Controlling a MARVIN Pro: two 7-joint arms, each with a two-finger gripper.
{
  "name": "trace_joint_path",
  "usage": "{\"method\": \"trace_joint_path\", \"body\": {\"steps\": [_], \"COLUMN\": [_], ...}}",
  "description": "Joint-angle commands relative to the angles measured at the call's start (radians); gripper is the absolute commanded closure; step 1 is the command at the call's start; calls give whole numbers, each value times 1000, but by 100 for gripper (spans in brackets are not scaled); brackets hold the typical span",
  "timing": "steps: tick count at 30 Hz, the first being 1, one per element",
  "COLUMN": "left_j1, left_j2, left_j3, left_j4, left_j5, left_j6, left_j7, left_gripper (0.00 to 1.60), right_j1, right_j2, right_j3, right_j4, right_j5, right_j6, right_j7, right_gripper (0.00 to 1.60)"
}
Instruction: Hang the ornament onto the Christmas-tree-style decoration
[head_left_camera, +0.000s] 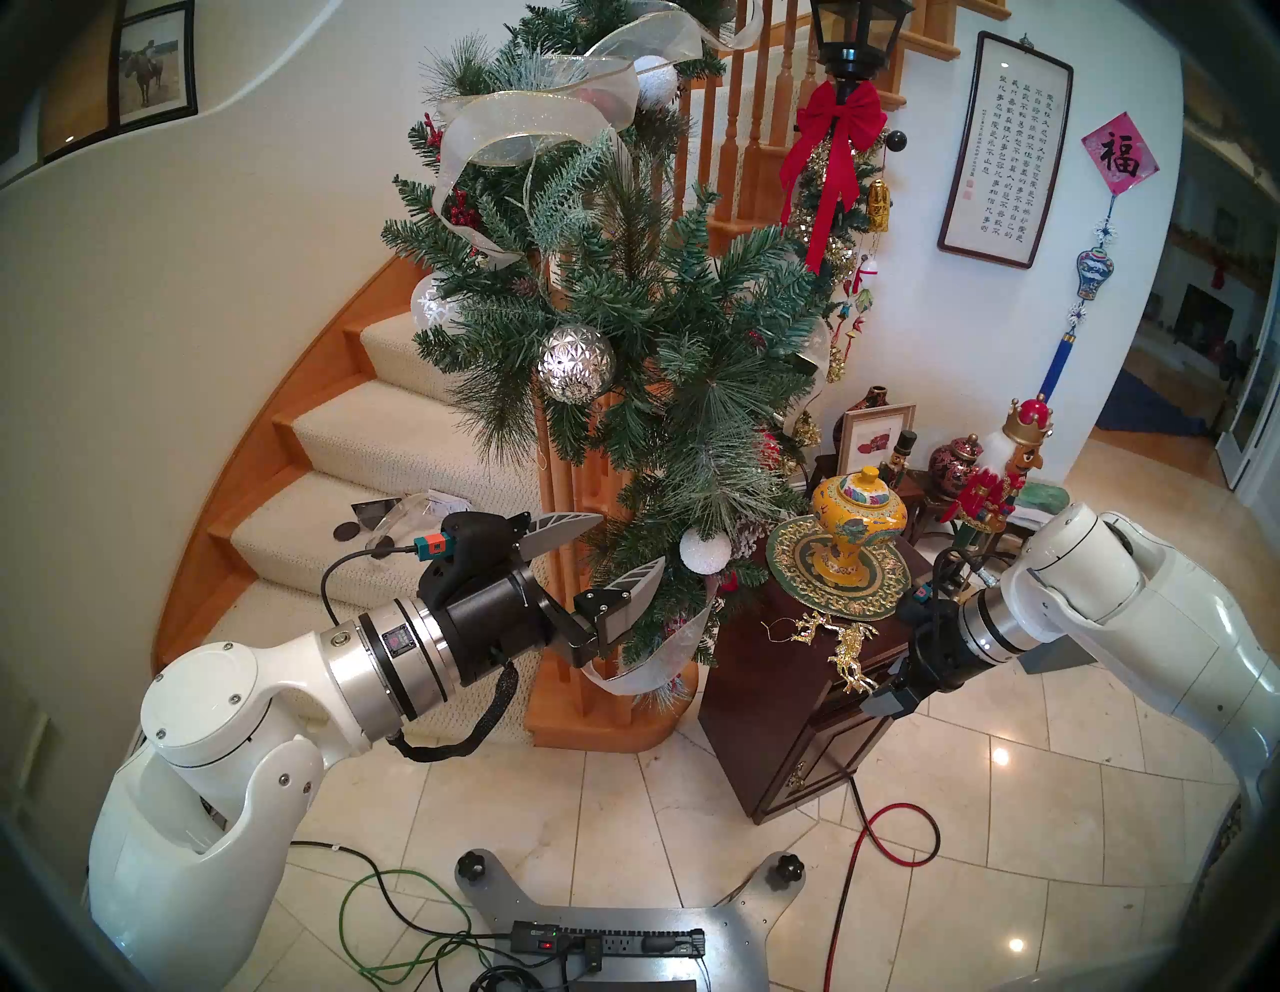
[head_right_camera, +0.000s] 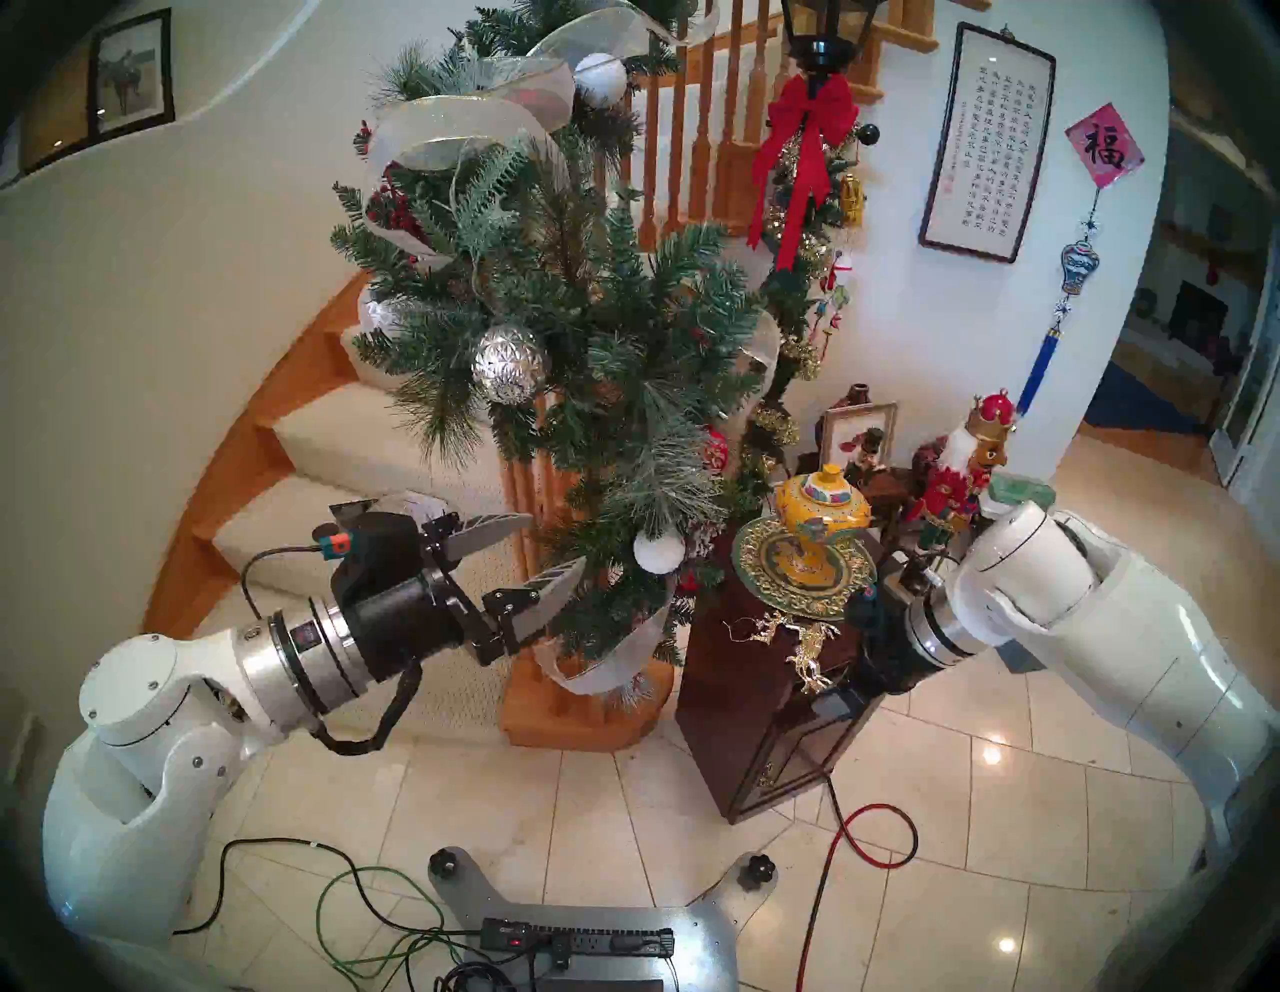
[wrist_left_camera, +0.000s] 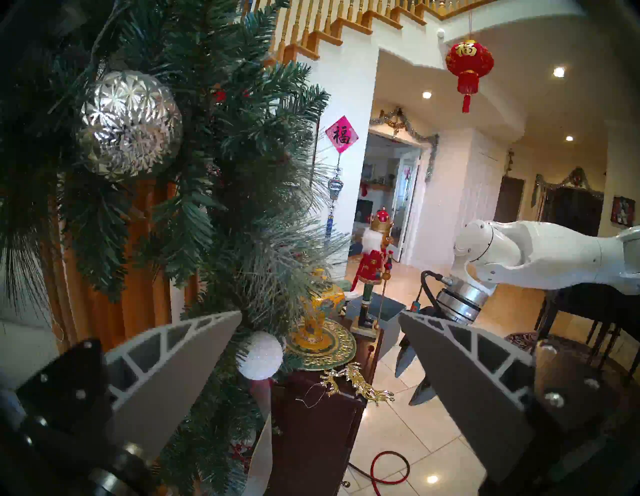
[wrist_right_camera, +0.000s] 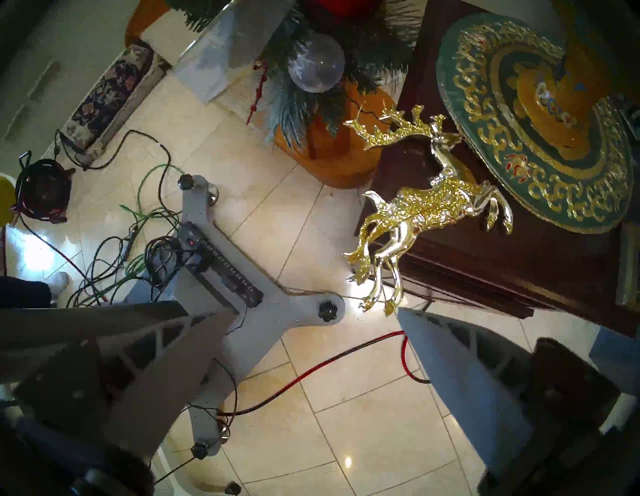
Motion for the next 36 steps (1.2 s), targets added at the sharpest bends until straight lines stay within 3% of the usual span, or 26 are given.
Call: {"method": "trace_joint_path", "body": {"steps": [1,18,36], "left_j1": [0,0,0], "left_j2": [0,0,0], "left_j3": [-2,-1,-1], "left_j4": [-6,-6,-6], "left_j5": [0,0,0], "left_j6": [-1,-1,-1], "left_j7": [0,0,0], "left_gripper": [0,0,0], "right_j1": [18,84,118], "right_j2": [4,-45,-78], "right_j3": [-14,-63,-73], "right_j4": [3,48,86], "right_j5": [-13,-54,-89], "right_j6": [-8,-7,8], "right_j7": [19,49,55], "right_gripper": [0,0,0]}}
